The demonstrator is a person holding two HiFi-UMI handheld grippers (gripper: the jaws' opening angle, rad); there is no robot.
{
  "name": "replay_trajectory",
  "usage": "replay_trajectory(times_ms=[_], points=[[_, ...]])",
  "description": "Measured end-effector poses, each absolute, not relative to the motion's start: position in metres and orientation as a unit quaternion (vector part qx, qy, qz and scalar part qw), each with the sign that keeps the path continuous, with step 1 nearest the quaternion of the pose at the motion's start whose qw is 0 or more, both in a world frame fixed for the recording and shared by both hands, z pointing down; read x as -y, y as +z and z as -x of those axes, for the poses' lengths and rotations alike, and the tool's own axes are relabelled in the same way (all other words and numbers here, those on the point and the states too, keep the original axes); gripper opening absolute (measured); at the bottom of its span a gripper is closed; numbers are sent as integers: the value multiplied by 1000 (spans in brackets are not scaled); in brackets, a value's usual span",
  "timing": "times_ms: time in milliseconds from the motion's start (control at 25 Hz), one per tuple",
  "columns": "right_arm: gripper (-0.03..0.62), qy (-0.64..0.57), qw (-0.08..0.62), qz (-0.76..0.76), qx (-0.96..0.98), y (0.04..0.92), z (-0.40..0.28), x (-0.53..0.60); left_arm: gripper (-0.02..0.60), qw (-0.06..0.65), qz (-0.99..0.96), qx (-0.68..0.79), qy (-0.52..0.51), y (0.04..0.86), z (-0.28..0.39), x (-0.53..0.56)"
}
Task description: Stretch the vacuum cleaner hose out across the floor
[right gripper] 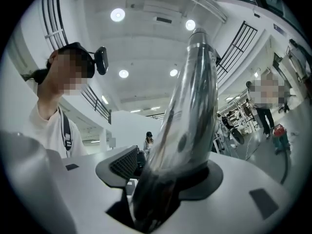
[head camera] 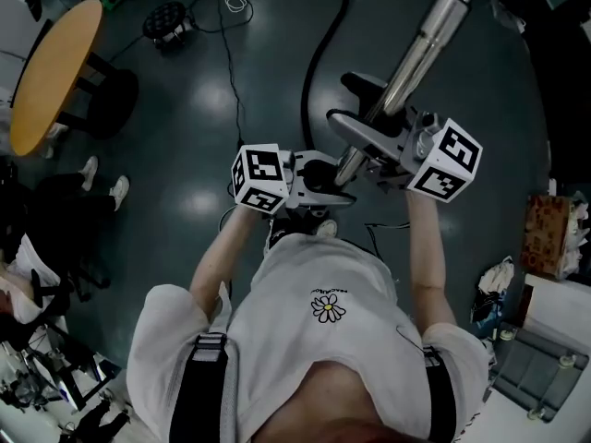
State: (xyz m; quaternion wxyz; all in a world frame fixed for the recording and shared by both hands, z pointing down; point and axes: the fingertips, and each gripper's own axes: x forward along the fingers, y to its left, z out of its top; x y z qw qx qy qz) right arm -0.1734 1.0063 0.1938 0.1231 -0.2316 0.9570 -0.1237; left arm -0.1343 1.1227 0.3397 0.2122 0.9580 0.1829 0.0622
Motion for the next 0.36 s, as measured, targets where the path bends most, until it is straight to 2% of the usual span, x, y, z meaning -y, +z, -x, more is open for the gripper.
replay_trajectory(times_ms=[360], points=[[281,-97,130,264,-951,178,148,-1004,186,215,-955,-198,48,322,122,-1119]])
